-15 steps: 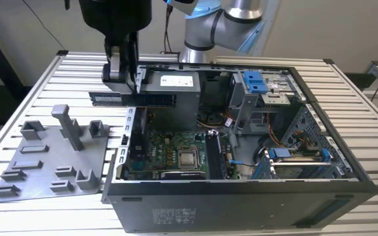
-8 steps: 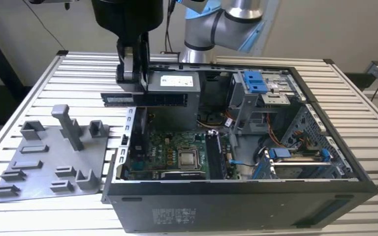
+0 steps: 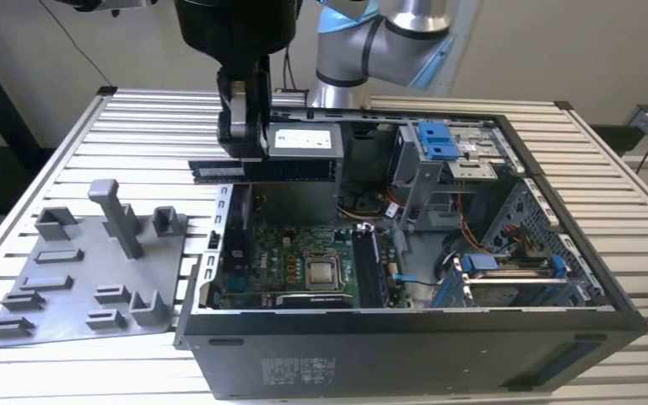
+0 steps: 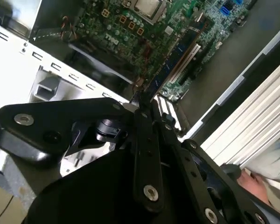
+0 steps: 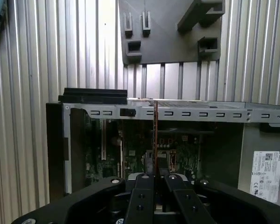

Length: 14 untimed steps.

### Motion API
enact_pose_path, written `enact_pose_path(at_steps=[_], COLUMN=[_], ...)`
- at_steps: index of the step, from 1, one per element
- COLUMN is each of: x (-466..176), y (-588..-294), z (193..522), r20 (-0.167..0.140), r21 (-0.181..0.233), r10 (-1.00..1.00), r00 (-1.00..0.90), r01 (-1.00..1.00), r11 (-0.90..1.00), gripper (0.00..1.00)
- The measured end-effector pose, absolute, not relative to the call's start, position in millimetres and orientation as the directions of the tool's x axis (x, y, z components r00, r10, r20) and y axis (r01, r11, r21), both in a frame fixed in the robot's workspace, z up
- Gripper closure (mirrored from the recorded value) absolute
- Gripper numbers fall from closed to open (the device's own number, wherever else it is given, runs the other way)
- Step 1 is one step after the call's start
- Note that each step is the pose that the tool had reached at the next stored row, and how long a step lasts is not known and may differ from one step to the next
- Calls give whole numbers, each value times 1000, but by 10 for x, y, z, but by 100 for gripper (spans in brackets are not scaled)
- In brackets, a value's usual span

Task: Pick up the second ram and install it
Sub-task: 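Pick up the second ram and move it above second insertion slot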

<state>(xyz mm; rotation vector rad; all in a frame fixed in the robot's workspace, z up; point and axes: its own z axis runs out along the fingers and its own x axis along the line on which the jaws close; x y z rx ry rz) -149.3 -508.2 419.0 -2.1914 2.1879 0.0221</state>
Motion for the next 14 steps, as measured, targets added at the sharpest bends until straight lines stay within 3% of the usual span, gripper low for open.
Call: enact_pose_path(at_steps=[14], x=[-966], y=[-5082], z=[4190], r20=[-42], r21=[14], r10=[-999], r00=[1], r01=[-1000], r11=[-1], gripper=[86])
